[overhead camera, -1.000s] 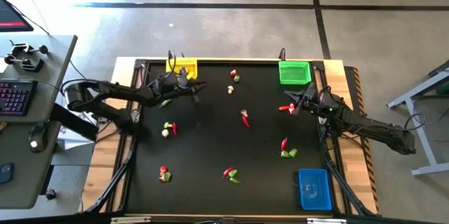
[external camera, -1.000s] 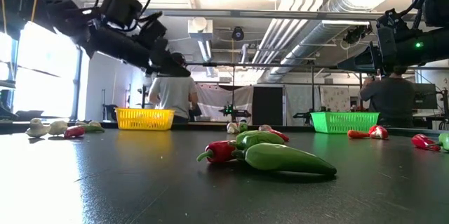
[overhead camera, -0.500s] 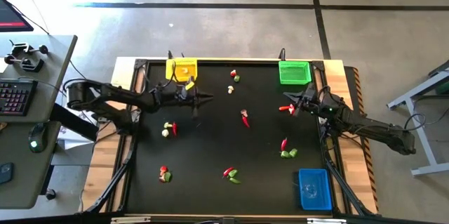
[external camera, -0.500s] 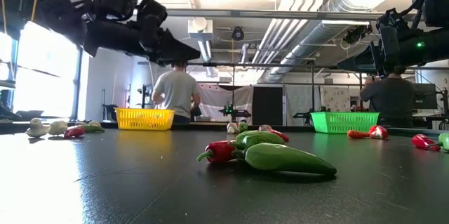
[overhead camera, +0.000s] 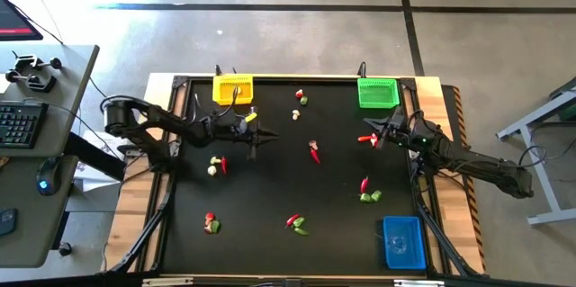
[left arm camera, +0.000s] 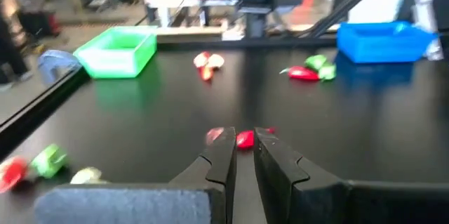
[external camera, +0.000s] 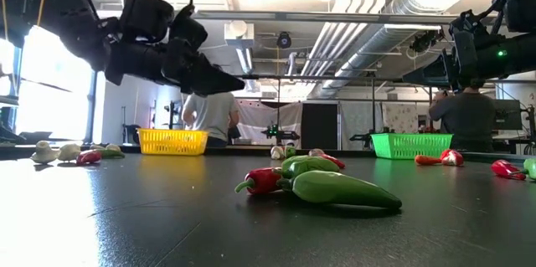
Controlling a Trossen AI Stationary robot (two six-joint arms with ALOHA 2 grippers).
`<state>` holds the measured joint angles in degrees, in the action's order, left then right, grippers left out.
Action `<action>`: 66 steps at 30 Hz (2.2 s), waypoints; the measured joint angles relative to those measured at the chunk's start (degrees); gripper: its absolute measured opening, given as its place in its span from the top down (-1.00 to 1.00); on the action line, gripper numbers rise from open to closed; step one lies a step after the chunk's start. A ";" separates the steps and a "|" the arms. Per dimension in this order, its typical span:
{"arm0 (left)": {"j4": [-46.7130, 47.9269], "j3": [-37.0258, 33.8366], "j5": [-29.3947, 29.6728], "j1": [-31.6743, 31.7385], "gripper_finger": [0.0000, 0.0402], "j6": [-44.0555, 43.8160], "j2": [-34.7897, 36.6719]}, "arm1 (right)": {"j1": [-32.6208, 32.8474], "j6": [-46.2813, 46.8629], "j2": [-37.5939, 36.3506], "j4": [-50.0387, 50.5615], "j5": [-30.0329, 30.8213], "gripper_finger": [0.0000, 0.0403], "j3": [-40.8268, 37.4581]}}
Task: Sort produce into baskets
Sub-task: Put the orange chili pepper into the green bin
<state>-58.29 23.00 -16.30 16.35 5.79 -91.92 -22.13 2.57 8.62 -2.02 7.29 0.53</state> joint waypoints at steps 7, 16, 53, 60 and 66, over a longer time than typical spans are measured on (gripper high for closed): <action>-12.68 0.04 -2.88 -0.45 0.83 -2.69 -6.96 | 0.00 0.00 0.00 -0.15 0.02 1.00 0.01; -15.19 2.63 -2.91 -1.54 0.83 -3.34 -11.56 | -0.02 3.98 -0.02 -5.64 1.89 1.00 0.00; -3.76 3.43 1.78 3.64 0.83 -2.58 -1.59 | -0.22 16.71 30.11 8.26 0.61 0.14 9.70; 4.73 3.43 2.08 5.30 0.83 1.00 4.39 | -0.22 10.81 38.50 25.02 -0.83 0.14 22.26; 8.92 3.43 2.18 5.36 0.83 3.69 3.99 | -0.21 2.81 49.64 33.39 -6.12 0.14 30.90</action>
<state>-49.37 26.44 -14.12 21.71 9.48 -87.93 -22.34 5.38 58.26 31.37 1.17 31.43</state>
